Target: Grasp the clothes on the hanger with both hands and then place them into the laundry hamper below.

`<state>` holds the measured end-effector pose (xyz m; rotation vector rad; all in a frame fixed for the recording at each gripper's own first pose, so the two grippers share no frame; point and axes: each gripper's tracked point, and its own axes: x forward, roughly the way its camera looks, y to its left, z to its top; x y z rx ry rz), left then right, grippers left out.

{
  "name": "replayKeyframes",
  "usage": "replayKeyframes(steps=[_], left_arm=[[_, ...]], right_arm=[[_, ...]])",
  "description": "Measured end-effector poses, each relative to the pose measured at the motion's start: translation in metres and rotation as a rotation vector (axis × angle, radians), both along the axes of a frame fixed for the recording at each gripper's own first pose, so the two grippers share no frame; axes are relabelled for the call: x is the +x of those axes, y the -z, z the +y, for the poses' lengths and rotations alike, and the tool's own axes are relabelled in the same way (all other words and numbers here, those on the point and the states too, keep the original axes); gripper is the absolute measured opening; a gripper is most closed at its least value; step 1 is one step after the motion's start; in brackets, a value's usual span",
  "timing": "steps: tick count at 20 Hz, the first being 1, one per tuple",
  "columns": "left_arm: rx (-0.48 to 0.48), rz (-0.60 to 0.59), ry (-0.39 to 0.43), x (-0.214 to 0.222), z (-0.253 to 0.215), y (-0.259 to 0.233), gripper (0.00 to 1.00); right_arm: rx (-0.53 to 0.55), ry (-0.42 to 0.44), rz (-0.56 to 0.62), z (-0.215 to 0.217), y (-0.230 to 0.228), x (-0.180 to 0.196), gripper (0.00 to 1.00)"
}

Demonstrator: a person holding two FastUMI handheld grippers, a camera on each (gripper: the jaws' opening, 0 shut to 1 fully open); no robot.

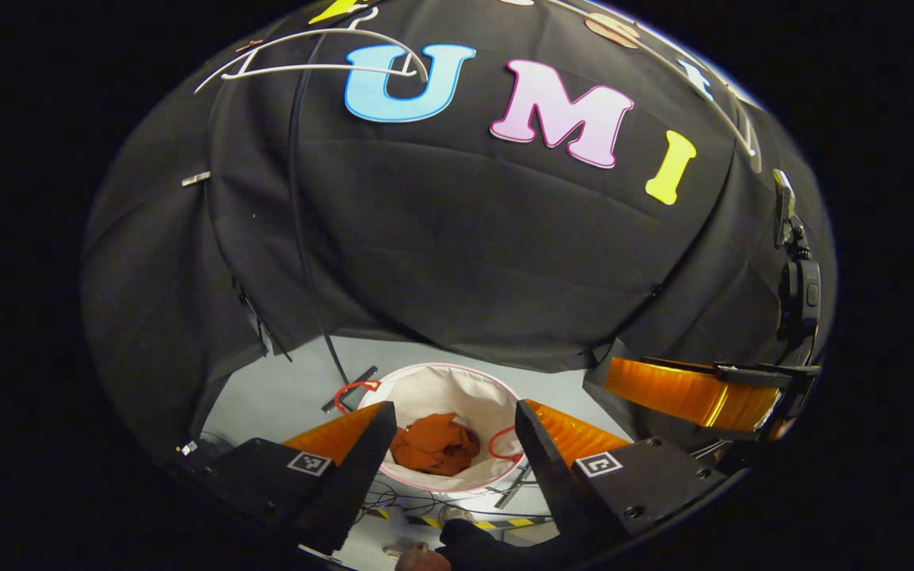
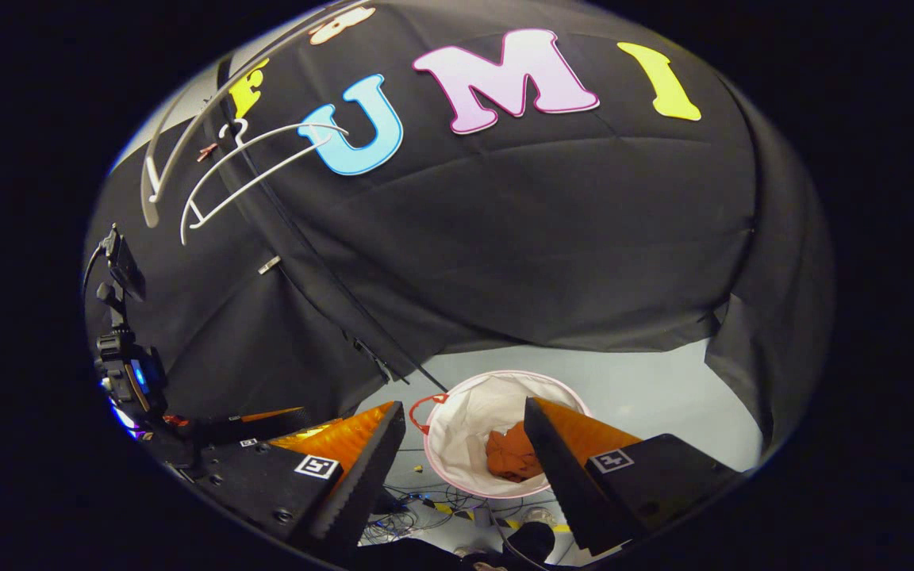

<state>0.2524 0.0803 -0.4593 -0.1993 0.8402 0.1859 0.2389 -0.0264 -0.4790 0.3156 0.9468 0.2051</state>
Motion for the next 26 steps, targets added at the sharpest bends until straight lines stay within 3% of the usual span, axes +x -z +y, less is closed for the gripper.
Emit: replayKeyframes(steps=[6, 12, 17, 22, 23, 24, 25, 26], left_arm=[[0.012, -0.123, 0.079, -0.043, -0.006, -0.061, 0.96], [0.046, -0.304, 0.174, -0.101, 0.002, -0.151, 0.95], [0.069, -0.496, 0.248, -0.152, 0.006, -0.24, 0.95], [0.082, -0.693, 0.26, -0.189, 0.013, -0.349, 0.95], [0.094, -0.708, 0.254, -0.193, 0.018, -0.365, 0.92], [0.104, -0.713, 0.248, -0.197, 0.022, -0.374, 0.98], [0.11, -0.721, 0.243, -0.198, 0.024, -0.384, 0.92], [0.112, -0.739, 0.239, -0.202, 0.023, -0.396, 0.95]], right_arm=[[-0.009, 0.038, -0.097, 0.025, -0.057, -0.043, 0.98], [-0.031, 0.102, -0.279, 0.056, -0.142, -0.093, 0.98], [-0.058, 0.112, -0.507, 0.077, -0.244, -0.136, 0.98], [-0.127, 0.111, -0.807, 0.097, -0.372, -0.161, 0.99], [-0.14, 0.112, -0.838, 0.102, -0.385, -0.164, 1.0], [-0.15, 0.114, -0.859, 0.105, -0.397, -0.168, 0.98], [-0.156, 0.122, -0.885, 0.106, -0.411, -0.172, 0.98], [-0.165, 0.133, -0.908, 0.105, -0.424, -0.178, 0.98]])
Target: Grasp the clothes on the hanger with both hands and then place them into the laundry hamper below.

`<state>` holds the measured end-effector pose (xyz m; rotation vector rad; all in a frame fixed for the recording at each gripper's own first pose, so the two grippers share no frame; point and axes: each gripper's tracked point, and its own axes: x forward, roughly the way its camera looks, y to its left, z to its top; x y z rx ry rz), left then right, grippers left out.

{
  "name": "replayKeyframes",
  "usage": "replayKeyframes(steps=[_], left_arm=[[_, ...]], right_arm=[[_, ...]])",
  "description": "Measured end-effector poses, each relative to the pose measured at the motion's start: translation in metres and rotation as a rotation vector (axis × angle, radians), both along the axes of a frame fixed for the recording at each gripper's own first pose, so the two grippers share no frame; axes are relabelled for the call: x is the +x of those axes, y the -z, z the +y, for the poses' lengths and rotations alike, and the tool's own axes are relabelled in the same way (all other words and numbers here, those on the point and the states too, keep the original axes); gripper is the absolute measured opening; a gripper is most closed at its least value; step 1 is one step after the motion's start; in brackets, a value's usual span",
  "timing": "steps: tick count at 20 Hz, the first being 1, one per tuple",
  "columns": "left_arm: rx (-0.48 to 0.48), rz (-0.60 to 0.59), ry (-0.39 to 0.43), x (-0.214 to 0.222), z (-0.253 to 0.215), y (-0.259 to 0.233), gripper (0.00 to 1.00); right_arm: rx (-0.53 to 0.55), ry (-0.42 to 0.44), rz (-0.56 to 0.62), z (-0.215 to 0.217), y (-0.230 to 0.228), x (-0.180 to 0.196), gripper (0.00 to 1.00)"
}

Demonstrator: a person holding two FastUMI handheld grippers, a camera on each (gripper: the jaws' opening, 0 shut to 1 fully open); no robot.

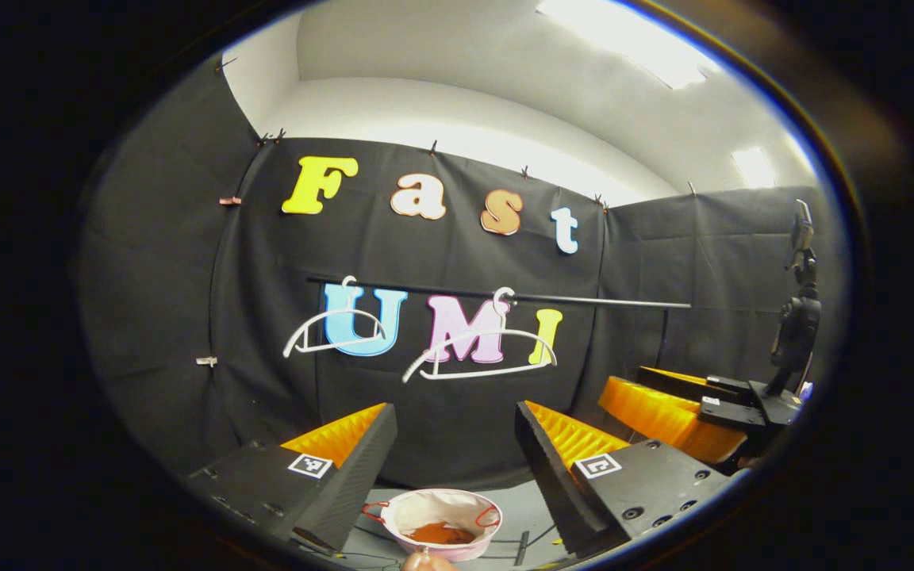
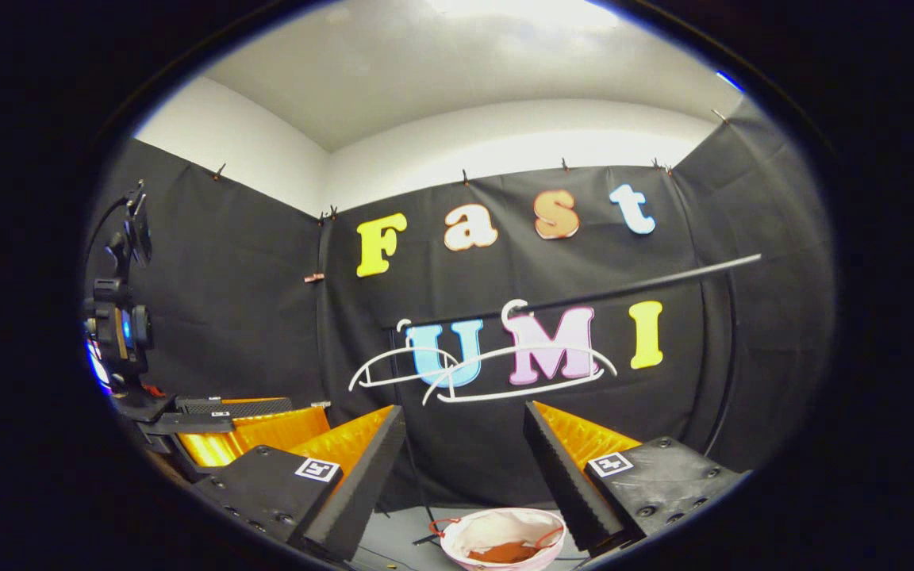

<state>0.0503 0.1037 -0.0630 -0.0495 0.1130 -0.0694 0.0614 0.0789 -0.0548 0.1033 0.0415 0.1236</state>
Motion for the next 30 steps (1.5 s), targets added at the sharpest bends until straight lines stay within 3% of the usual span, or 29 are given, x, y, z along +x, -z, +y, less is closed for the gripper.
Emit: replayKeyframes(steps=[1, 3, 4, 7, 8, 25, 26, 27, 30], left_arm=[[-0.004, -0.024, 0.0, -0.003, -0.002, -0.013, 0.98], [-0.006, -0.084, -0.006, -0.009, -0.005, -0.038, 0.92], [-0.001, -0.122, -0.009, -0.01, -0.007, -0.049, 0.95], [0.035, -0.171, 0.01, -0.003, -0.022, -0.063, 0.92], [0.047, -0.157, 0.018, -0.004, -0.027, -0.058, 0.95], [0.032, -0.128, -0.016, -0.003, -0.076, -0.058, 0.95], [0.031, -0.13, -0.017, -0.004, -0.08, -0.058, 0.95], [0.031, -0.132, -0.017, -0.005, -0.083, -0.059, 0.95], [0.034, -0.137, -0.019, -0.008, -0.091, -0.06, 0.95]], right_arm=[[-0.012, 0.017, -0.021, -0.004, -0.01, -0.005, 0.98], [-0.023, 0.054, -0.066, -0.015, -0.028, -0.009, 1.0], [-0.021, 0.073, -0.093, -0.022, -0.038, -0.007, 0.98], [-0.025, 0.127, -0.1, -0.041, -0.039, 0.003, 0.97], [-0.018, 0.125, -0.084, -0.041, -0.035, 0.006, 0.97], [0.011, 0.023, -0.139, -0.056, -0.068, -0.016, 0.97], [0.008, 0.016, -0.146, -0.056, -0.071, -0.016, 0.91], [0.008, 0.012, -0.147, -0.057, -0.072, -0.017, 0.97], [0.019, -0.001, -0.165, -0.06, -0.08, -0.019, 0.97]])
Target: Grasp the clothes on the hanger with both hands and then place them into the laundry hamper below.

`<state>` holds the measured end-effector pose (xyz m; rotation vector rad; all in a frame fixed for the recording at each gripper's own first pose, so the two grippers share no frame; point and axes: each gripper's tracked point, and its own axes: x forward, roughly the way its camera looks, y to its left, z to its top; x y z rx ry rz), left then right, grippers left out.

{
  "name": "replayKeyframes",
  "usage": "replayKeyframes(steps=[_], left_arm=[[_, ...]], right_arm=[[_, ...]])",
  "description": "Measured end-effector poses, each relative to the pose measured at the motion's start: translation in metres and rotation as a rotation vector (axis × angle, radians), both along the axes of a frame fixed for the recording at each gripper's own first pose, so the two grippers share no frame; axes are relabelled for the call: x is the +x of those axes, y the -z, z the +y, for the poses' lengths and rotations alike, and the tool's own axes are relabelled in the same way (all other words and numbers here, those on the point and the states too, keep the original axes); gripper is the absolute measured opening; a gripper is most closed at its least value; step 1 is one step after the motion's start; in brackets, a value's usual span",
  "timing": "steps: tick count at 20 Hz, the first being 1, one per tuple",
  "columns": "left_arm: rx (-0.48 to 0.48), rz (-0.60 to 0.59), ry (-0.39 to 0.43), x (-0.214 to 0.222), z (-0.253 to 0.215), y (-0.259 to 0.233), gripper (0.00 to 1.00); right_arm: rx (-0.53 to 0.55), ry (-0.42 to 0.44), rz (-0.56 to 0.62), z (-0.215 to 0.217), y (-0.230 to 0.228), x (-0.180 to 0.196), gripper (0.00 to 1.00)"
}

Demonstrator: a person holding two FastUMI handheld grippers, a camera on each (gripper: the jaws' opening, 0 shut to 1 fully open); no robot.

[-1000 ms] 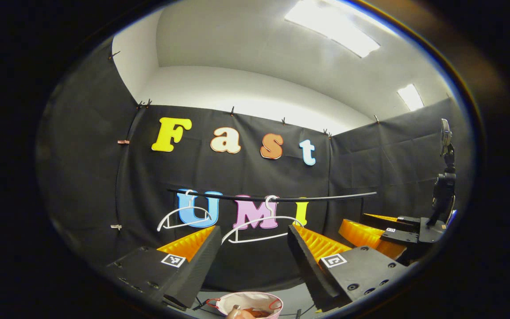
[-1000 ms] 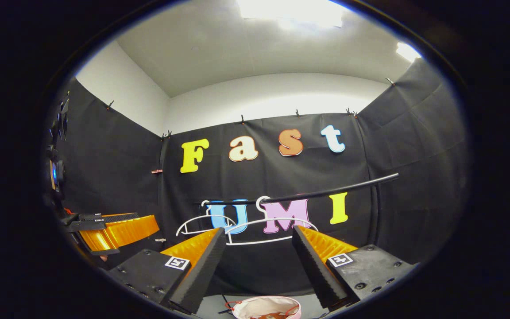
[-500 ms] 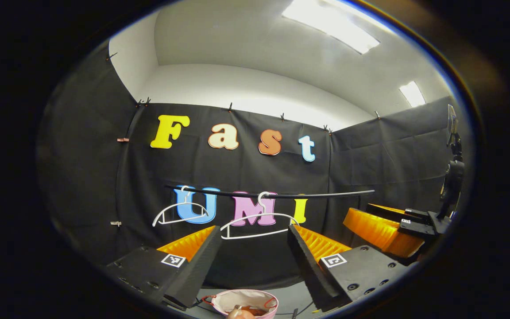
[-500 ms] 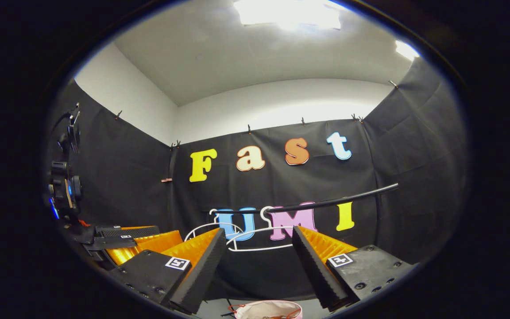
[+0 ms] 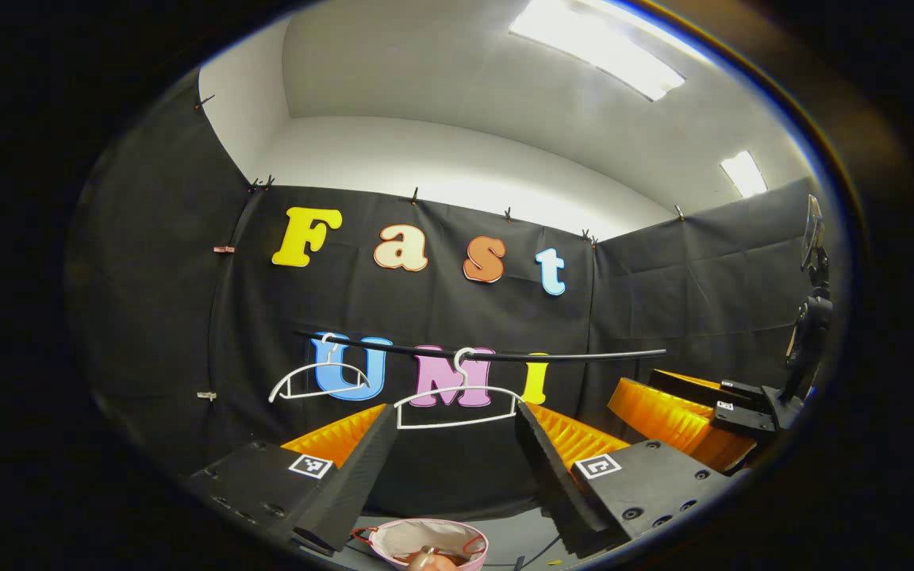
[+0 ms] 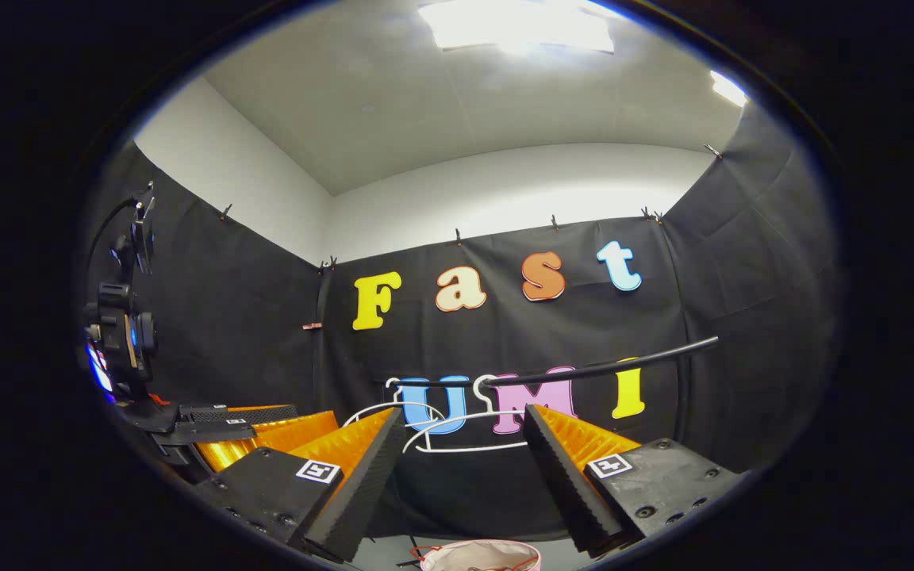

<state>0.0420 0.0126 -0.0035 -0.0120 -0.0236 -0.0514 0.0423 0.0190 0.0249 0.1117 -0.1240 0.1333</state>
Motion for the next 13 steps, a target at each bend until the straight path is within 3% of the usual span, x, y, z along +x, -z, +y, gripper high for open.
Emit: replayKeyframes(steps=[1, 4, 13], left_arm=[[-0.001, 0.002, 0.001, -0.001, -0.003, 0.0, 0.95], [-0.003, 0.004, -0.003, -0.003, -0.007, 0.0, 0.95], [0.001, 0.0, -0.01, -0.005, -0.021, -0.002, 0.95]], right_arm=[[0.002, 0.0, 0.0, -0.003, 0.0, -0.001, 0.92], [-0.007, 0.008, 0.008, -0.01, 0.001, -0.003, 1.0], [-0.005, 0.019, 0.0, -0.023, -0.008, -0.01, 0.97]])
